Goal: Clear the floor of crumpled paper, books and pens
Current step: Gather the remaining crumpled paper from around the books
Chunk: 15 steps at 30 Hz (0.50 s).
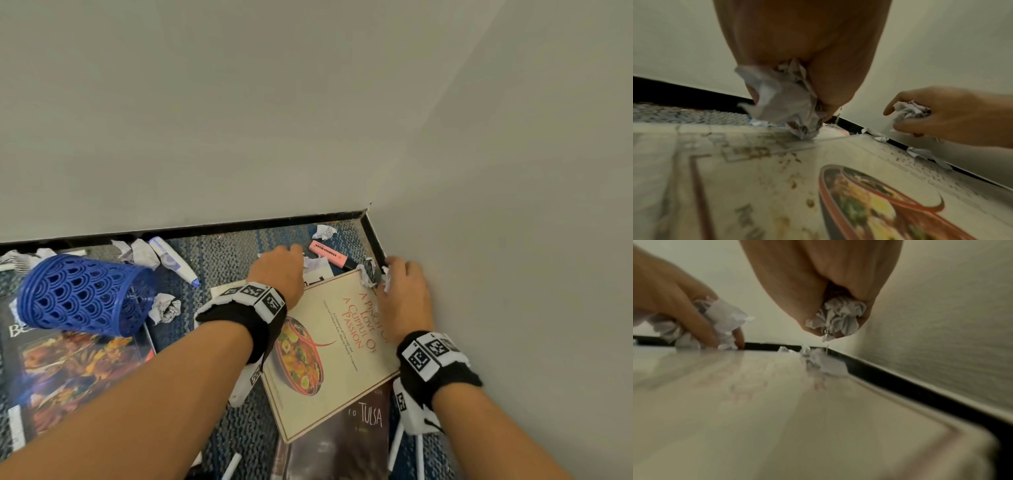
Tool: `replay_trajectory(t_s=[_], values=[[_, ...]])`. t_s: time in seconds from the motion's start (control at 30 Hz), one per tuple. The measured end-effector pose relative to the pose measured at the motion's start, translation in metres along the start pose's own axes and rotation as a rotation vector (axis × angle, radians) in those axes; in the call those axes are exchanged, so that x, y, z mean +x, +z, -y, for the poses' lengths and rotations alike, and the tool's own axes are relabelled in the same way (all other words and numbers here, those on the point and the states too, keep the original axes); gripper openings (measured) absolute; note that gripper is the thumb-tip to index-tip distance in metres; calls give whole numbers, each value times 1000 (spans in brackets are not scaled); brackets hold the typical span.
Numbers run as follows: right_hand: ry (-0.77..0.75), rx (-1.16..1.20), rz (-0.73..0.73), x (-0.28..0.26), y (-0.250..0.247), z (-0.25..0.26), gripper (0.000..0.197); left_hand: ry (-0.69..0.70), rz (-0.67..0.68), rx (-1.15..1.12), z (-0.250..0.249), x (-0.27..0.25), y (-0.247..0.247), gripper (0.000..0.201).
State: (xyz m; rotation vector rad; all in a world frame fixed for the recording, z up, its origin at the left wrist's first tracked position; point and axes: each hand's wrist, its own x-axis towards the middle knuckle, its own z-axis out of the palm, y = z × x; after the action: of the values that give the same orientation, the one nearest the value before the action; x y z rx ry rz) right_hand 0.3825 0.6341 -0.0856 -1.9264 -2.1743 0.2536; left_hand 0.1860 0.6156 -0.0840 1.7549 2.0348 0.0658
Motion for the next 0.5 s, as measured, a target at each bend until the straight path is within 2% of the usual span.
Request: replay_trajectory(t_s=[0.07, 0.13, 0.2, 0.27, 0.43, 0.5], values=[[12, -12, -35, 7, -11, 7, 37, -8, -4, 7, 5, 1, 5, 36], [81, -42, 11, 11, -16, 9, 28, -11, -30, 19, 7, 2, 9, 40], [214, -58, 184, 5, -13, 7, 17, -29, -32, 27, 8, 3, 11, 46], [281, -17, 309, -12, -1, 3, 22, -43, -31, 53, 10, 3, 10, 48], [307, 170, 247, -49, 11, -3, 22, -75, -39, 106, 17, -1, 12, 53], [274, 216, 274, -60, 12, -3, 19, -95, -37, 117, 17, -1, 11, 56]])
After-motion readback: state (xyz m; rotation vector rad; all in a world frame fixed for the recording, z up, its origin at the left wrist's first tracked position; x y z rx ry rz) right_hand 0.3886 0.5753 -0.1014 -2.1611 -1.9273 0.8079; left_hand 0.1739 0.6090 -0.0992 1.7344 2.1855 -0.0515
